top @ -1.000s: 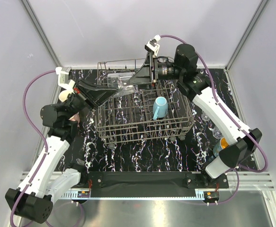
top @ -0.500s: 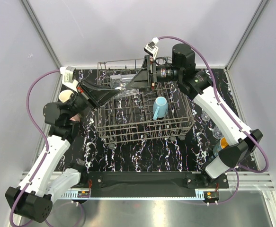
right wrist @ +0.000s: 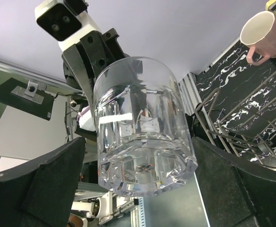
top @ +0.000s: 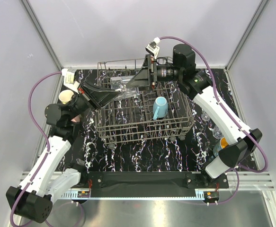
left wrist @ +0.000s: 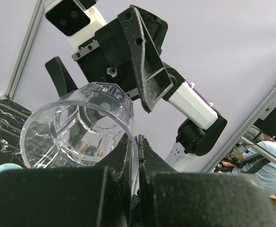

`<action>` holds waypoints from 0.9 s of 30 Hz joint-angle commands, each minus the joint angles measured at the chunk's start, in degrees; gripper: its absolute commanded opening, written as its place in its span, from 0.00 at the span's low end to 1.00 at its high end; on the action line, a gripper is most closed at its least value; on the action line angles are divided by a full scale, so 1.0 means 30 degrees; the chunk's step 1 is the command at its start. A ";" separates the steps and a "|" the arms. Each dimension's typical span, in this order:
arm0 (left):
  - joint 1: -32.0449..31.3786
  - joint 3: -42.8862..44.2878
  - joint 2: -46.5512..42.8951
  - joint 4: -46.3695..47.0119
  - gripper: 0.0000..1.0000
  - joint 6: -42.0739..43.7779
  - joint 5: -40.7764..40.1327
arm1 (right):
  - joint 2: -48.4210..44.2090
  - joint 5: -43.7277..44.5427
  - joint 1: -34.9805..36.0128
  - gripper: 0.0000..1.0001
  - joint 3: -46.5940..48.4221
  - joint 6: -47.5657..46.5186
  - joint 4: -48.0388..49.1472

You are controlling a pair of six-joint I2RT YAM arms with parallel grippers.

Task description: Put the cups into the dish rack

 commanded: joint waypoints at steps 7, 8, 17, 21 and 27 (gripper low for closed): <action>-0.0040 0.0162 -0.0265 0.2000 0.00 -0.0478 -0.0035 | -0.0217 -0.0599 -0.0383 0.95 0.0030 0.0286 0.1086; -0.0040 0.0133 -0.0265 0.1972 0.00 -0.0479 -0.0064 | -0.0159 -0.0628 -0.0384 0.92 0.0001 0.0401 0.1143; -0.0040 0.0043 -0.0001 0.1972 0.00 -0.0479 0.0227 | -0.0013 -0.1098 -0.0413 0.11 0.0115 0.0582 0.1092; -0.0040 0.1126 -0.0614 -0.4502 0.51 0.2932 -0.0295 | 0.0485 -0.0426 -0.0413 0.00 0.1638 -0.1613 -0.2247; 0.0106 0.2680 -0.1904 -1.3860 0.99 0.7746 -0.3516 | 0.2063 0.2647 -0.0442 0.00 0.5298 -0.5802 -0.9187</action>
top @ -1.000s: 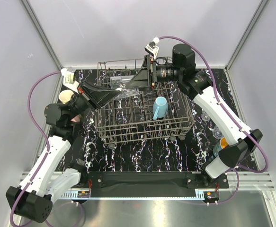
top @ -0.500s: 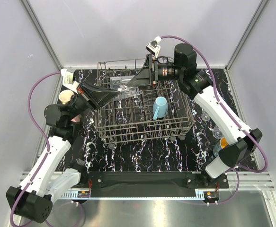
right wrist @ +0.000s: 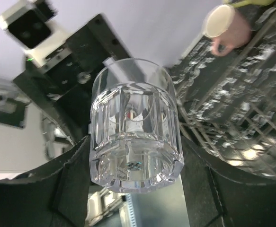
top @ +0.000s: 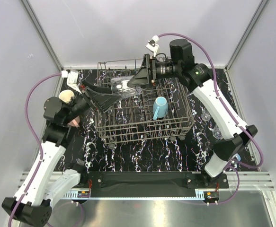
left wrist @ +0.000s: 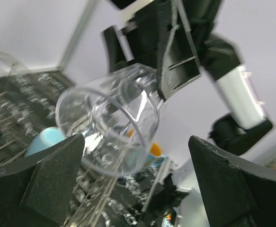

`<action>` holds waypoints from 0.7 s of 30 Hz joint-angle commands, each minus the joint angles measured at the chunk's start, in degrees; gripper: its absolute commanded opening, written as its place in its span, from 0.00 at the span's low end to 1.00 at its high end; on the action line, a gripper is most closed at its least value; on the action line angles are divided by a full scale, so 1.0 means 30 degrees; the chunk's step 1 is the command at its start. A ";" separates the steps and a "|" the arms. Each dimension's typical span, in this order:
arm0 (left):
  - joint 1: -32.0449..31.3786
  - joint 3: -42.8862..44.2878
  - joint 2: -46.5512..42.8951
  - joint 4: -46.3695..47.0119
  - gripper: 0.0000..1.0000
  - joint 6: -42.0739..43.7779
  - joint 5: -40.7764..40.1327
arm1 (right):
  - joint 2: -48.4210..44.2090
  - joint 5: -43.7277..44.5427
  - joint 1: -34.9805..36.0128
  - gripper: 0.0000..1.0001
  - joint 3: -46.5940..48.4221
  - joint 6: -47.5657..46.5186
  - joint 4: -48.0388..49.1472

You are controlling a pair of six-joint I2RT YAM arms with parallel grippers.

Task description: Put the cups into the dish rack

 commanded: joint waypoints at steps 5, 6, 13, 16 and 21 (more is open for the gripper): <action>0.0238 0.2779 -0.2027 -1.2739 0.99 0.6414 -0.7621 | 0.3141 0.9776 -0.0071 0.00 0.7215 -0.7366 -1.2049; 0.0238 0.2929 -0.2290 -1.3395 0.99 0.6799 -0.8530 | 0.3058 1.1299 -0.0071 0.00 0.6905 -0.7637 -1.2270; 0.0238 0.3017 -0.3787 -1.5393 0.99 0.8532 -1.2284 | 0.3789 1.5673 0.0309 0.00 0.4209 -0.8811 -1.3852; 0.0209 0.3398 -0.3087 -1.5687 0.99 0.8911 -1.1912 | 0.3643 1.6583 0.0602 0.00 0.3009 -0.9396 -1.3825; 0.0209 0.3106 -0.2762 -1.5219 0.99 0.8769 -1.1556 | 0.4402 1.7408 0.0778 0.00 0.1571 -0.9691 -1.4468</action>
